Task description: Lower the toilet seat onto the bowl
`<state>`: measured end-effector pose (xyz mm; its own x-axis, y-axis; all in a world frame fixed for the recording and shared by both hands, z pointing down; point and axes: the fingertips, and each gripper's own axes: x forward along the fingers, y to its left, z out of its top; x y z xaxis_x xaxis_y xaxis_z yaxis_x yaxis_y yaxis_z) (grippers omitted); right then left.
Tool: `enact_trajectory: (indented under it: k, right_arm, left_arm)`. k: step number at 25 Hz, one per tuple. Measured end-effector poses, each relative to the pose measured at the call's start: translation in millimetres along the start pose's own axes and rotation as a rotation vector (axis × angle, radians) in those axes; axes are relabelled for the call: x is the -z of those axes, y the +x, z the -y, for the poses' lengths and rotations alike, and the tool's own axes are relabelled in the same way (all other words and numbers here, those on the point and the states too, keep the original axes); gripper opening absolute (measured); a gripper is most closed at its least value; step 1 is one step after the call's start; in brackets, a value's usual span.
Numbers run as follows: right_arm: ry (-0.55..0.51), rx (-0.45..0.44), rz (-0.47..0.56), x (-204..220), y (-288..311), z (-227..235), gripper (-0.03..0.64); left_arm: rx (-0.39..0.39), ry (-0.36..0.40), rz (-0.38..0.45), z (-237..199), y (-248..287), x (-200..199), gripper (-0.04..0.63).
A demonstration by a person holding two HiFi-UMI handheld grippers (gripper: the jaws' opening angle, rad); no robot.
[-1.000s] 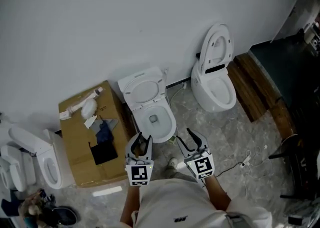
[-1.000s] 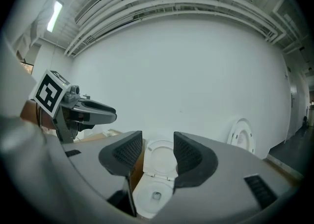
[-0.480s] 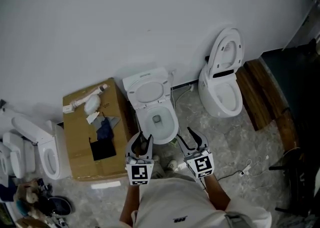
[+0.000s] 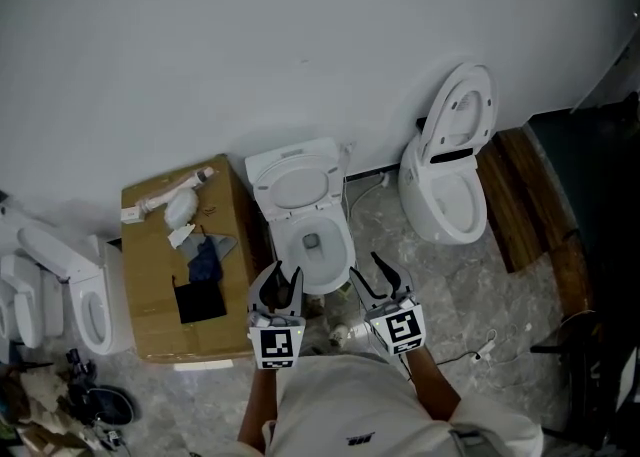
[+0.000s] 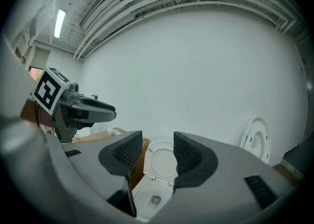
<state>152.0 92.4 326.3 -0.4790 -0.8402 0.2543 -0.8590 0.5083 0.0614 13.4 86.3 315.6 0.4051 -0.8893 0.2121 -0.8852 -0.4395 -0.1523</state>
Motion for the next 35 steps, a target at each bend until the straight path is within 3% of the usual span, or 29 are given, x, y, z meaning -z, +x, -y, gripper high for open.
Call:
enact_trajectory:
  k: [5, 11, 16, 35]
  right_arm:
    - [-0.025, -0.026, -0.069, 4, 28, 13, 0.204]
    - [-0.019, -0.02, -0.029, 2, 75, 33, 0.204]
    - [-0.008, -0.023, -0.062, -3, 113, 44, 0.204]
    - [-0.035, -0.012, -0.155, 11, 242, 69, 0.204]
  left_arm:
    - [-0.011, -0.012, -0.017, -16, 29, 9, 0.153]
    - [-0.015, -0.019, -0.024, -39, 72, 17, 0.153]
    - [-0.009, -0.031, -0.034, -60, 108, 24, 0.153]
    - [0.081, -0.059, -0.085, -128, 212, 65, 0.155]
